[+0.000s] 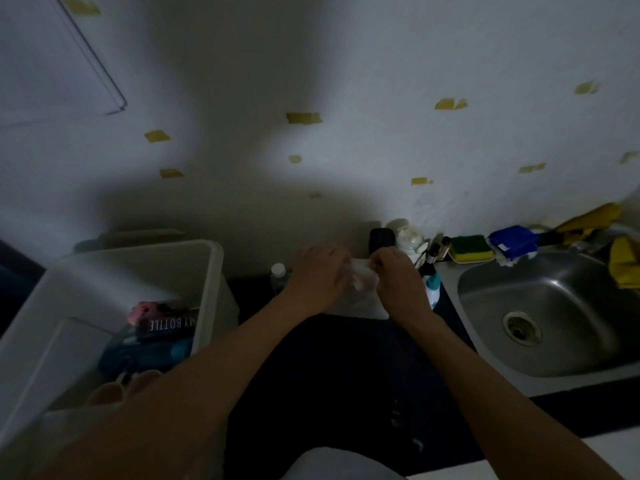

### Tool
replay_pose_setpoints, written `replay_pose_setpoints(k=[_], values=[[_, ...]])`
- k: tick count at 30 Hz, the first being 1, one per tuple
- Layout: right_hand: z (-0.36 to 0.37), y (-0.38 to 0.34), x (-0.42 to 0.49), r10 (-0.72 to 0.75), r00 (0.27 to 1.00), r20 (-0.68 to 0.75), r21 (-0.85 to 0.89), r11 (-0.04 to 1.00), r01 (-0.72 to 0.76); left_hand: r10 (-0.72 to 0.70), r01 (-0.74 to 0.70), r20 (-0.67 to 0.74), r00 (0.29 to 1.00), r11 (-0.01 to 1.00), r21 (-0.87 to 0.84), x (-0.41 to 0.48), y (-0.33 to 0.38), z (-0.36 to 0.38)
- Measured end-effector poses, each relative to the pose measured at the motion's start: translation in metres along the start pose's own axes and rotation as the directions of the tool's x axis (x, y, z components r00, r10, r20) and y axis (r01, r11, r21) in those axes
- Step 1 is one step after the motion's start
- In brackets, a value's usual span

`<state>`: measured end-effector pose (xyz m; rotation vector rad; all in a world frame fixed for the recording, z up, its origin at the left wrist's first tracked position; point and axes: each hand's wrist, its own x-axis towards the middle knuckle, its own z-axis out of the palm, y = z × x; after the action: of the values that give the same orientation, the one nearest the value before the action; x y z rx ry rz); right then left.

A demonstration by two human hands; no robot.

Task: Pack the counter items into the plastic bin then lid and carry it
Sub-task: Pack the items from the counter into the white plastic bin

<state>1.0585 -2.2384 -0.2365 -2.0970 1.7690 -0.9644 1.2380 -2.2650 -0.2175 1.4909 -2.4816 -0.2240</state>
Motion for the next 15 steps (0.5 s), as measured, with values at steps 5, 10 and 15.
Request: replay_pose_setpoints(k=[5, 10, 15], values=[[-0.009, -0.04, 0.004, -0.074, 0.994, -0.083, -0.004, 0.997, 0.074, -0.03, 0.017, -0.168, 0.985, 0.997, -0.077, -0.013, -0.015, -0.032], [-0.014, -0.082, 0.011, -0.146, 0.979, -0.144, 0.037, 0.988, 0.153, -0.06, 0.019, -0.265, 0.962, 0.988, -0.155, -0.035, -0.029, -0.07], [-0.01, -0.132, 0.015, -0.212, 0.962, -0.171, 0.091, 0.969, 0.229, -0.106, 0.053, -0.326, 0.939, 0.985, -0.167, -0.061, -0.052, -0.109]])
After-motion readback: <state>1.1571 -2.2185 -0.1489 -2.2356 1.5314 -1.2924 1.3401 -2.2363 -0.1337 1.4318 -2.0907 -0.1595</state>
